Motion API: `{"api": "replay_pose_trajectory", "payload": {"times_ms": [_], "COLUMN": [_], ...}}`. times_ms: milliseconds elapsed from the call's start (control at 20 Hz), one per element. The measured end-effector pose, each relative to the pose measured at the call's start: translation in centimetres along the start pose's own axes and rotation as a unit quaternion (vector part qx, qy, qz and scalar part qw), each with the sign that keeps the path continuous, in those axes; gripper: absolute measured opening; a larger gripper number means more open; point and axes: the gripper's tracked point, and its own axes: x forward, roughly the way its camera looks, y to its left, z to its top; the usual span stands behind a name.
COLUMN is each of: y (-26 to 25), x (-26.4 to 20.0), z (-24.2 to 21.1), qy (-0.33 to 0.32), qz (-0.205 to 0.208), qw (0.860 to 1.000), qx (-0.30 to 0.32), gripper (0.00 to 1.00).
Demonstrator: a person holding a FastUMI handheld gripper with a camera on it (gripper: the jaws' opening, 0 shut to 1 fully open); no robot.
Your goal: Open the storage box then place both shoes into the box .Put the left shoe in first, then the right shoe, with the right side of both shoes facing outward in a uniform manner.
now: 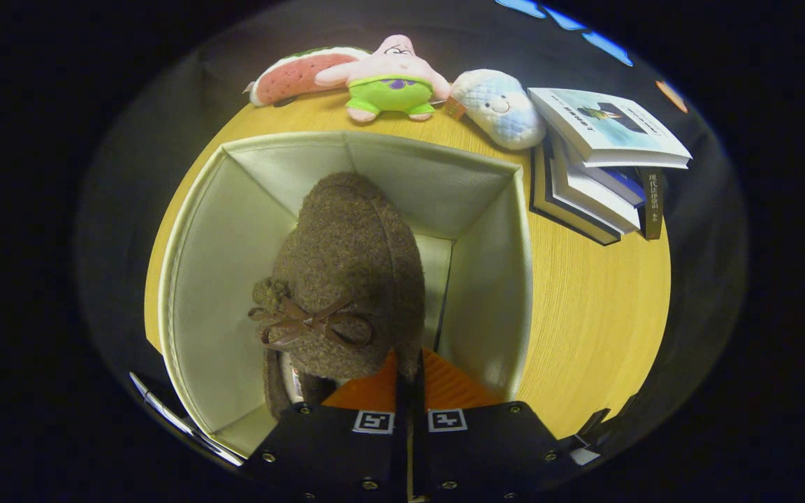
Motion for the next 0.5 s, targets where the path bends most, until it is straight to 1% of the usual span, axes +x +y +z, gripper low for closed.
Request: {"api": "replay_pose_trajectory", "payload": {"times_ms": [150, 250, 350, 400, 450, 500], "y": [0.1, 0.2, 0.3, -0.1, 0.1, 0.1], "x": [-0.1, -0.4, -1.3, -2.2, -2.9, -3.7], "z": [0.0, 0.2, 1.0, 1.6, 1.8, 1.9], "qy": [-0.003, -0.012, -0.037, -0.053, -0.065, -0.075], "qz": [0.000, 0.014, 0.022, 0.016, 0.021, 0.028], "qw": [1.000, 1.000, 0.998, 0.997, 0.996, 0.995], "qx": [-0.020, -0.024, -0.039, -0.052, -0.059, -0.064], "gripper": [0.05, 0.05, 0.09, 0.16, 0.16, 0.20]}}
